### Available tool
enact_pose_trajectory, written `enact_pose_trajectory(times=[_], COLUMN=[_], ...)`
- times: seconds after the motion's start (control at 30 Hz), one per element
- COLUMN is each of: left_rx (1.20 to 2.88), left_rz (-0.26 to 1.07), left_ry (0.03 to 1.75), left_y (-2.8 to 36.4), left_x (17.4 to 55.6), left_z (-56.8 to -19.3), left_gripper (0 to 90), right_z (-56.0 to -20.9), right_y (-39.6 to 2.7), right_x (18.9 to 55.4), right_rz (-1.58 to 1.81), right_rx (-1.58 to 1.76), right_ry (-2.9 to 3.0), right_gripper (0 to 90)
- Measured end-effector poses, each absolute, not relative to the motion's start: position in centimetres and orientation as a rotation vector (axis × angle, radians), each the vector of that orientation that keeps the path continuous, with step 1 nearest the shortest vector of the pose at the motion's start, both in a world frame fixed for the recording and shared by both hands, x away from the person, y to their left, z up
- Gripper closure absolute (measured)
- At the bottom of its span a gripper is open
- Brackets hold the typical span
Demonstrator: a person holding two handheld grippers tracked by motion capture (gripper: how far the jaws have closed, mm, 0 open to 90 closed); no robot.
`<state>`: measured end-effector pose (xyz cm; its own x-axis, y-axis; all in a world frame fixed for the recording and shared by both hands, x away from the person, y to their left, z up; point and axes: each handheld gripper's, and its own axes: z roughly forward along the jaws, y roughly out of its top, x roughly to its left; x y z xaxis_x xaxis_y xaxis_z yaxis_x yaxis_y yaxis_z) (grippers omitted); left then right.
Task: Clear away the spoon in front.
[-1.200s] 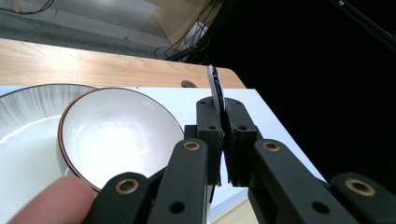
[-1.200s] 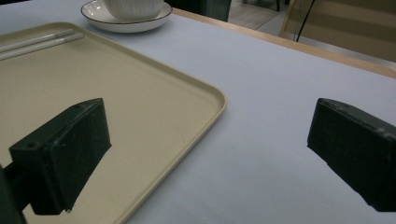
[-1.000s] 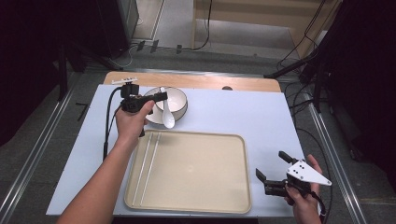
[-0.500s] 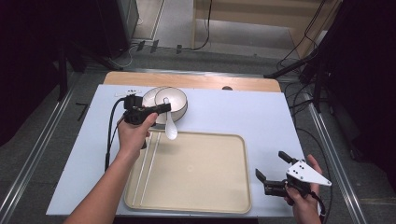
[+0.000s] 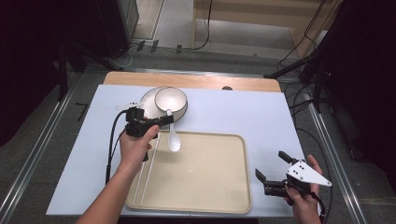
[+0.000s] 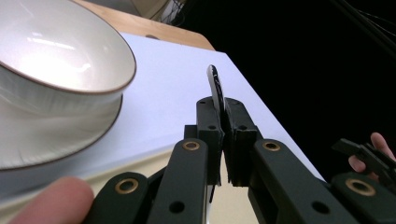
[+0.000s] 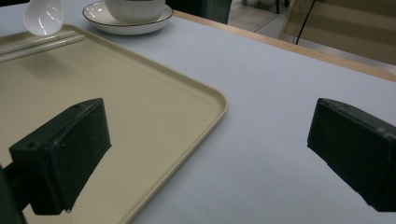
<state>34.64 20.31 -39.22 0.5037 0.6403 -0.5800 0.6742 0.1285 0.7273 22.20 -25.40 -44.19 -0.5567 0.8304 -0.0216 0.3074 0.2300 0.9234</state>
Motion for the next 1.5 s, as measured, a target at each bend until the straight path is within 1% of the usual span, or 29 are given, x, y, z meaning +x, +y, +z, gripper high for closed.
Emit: enact_pose_trajectory(times=[0.33,0.67,0.9,1.13,1.2,1.23,1.27,1.33,1.4,1.5], left_rx=[1.577,1.598,1.642,1.647,1.678,1.705,1.717,1.733,1.757,1.782], left_rz=[-0.103,-0.169,-0.139,-0.124,-0.08,-0.038,-0.022,-0.026,-0.004,0.015], left_ry=[1.178,1.187,1.212,1.234,1.224,1.218,1.221,1.225,1.229,1.262], left_y=[19.9,19.5,19.2,19.5,19.5,19.4,19.4,19.3,19.2,19.0], left_x=[33.4,33.0,33.0,33.4,33.4,33.3,33.3,33.4,33.4,33.4], left_z=[-40.9,-42.7,-43.4,-43.8,-43.8,-43.9,-44.0,-44.2,-44.3,-44.5], left_gripper=[87.1,87.0,87.0,86.4,83.8,80.1,75.0,74.3,72.0,70.8], right_z=[-44.2,-44.2,-44.2,-44.2,-44.2,-44.1,-44.1,-44.1,-44.1,-44.1], right_y=[-25.2,-25.1,-25.2,-25.3,-25.3,-25.3,-25.2,-25.2,-25.2,-25.2], right_x=[22.2,22.2,22.2,22.2,22.2,22.2,22.2,22.2,22.2,22.2], right_rz=[1.307,1.306,1.307,1.307,1.308,1.31,1.311,1.312,1.311,1.311], right_rx=[1.031,1.03,1.028,1.032,1.032,1.03,1.029,1.028,1.028,1.028], right_ry=[1.989,1.991,1.989,1.989,1.989,1.989,1.989,1.988,1.988,1.988], right_gripper=[0.0,0.0,0.0,0.0,0.0,0.0,0.0,0.0,0.0,0.0])
